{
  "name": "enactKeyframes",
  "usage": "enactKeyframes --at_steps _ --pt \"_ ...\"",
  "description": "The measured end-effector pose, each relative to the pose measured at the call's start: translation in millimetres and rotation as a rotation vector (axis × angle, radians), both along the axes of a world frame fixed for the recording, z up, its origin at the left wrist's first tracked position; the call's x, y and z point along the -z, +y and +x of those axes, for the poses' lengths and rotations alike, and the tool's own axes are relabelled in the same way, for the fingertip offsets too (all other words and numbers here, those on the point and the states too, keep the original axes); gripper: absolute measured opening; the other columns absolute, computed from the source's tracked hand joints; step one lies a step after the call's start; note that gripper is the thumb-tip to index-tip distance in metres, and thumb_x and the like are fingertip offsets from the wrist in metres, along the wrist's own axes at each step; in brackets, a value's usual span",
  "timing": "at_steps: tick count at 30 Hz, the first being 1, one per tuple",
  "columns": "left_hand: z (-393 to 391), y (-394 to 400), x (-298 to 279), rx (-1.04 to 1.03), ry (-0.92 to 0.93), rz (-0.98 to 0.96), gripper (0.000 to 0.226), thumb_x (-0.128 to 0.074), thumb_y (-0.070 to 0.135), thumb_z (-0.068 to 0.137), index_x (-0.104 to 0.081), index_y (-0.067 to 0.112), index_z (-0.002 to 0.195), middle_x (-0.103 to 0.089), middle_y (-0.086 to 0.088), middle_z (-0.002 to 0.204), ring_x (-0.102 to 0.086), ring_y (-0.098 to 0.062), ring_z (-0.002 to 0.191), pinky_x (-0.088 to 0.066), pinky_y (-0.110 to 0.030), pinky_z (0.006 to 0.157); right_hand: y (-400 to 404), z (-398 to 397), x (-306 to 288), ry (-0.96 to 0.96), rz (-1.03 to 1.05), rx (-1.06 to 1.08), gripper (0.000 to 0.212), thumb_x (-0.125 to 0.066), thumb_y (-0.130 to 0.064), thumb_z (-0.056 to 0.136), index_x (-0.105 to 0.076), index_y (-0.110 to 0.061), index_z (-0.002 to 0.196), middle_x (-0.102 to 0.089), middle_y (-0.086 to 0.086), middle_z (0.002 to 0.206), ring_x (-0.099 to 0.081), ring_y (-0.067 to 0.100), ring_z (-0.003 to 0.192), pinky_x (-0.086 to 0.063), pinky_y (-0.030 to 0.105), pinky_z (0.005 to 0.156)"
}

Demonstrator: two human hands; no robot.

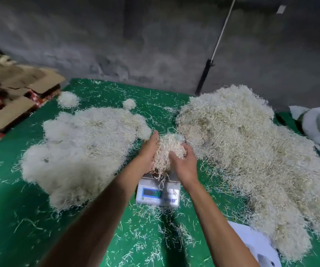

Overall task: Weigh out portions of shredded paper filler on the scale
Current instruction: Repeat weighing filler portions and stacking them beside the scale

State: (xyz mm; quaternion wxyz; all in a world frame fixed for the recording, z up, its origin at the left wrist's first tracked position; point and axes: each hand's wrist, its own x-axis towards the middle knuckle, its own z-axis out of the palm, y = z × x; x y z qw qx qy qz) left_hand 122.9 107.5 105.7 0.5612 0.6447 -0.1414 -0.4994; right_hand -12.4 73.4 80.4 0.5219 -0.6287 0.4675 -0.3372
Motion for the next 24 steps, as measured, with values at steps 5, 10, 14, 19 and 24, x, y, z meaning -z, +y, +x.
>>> enactKeyframes --at_steps 5,10,14,19,24 --pt "20 23 33 -0.177 0.09 0.025 0.055 -0.052 0.047 0.103 -0.044 0.016 0.148 -0.048 -0.01 0.146 -0.05 -0.027 0.123 -0.051 -0.05 0.1 -20 23 12 0.269 -0.39 0.047 0.056 -0.067 -0.034 0.097 -0.041 -0.018 0.145 -0.058 -0.009 0.113 -0.053 0.001 0.088 -0.05 0.02 0.086" --pt "35 45 69 -0.213 0.12 0.139 0.047 -0.051 0.034 0.105 -0.045 0.008 0.144 -0.051 -0.013 0.131 -0.052 -0.028 0.121 -0.053 -0.042 0.087 -25 34 56 0.63 -0.369 -0.22 0.059 -0.063 -0.043 0.098 -0.041 -0.02 0.148 -0.051 0.006 0.139 -0.063 0.025 0.111 -0.054 0.045 0.098" --pt "38 54 89 -0.232 0.117 0.158 0.047 -0.051 0.03 0.105 -0.044 0.006 0.145 -0.053 -0.015 0.141 -0.056 -0.03 0.123 -0.053 -0.045 0.094 -26 17 81 0.625 -0.28 -0.127 0.054 -0.054 -0.052 0.099 -0.051 -0.02 0.143 -0.057 0.01 0.138 -0.068 0.019 0.088 -0.059 0.029 0.076" --pt "31 58 105 -0.133 0.128 0.121 0.04 -0.05 0.03 0.106 -0.05 0.007 0.139 -0.058 -0.012 0.14 -0.061 -0.027 0.117 -0.054 -0.042 0.092 -16 0 81 0.485 -0.259 0.017 0.048 -0.046 -0.044 0.106 -0.05 -0.017 0.146 -0.068 0.004 0.122 -0.074 0.018 0.083 -0.037 0.008 0.05" --pt "20 65 108 -0.032 0.105 0.096 0.029 -0.049 0.037 0.105 -0.057 0.016 0.123 -0.061 -0.006 0.134 -0.064 -0.019 0.107 -0.057 -0.036 0.081 -6 -12 80 0.493 -0.24 0.061 0.047 -0.049 -0.038 0.107 -0.049 -0.012 0.146 -0.059 0.007 0.141 -0.064 0.0 0.082 -0.039 0.002 0.06"
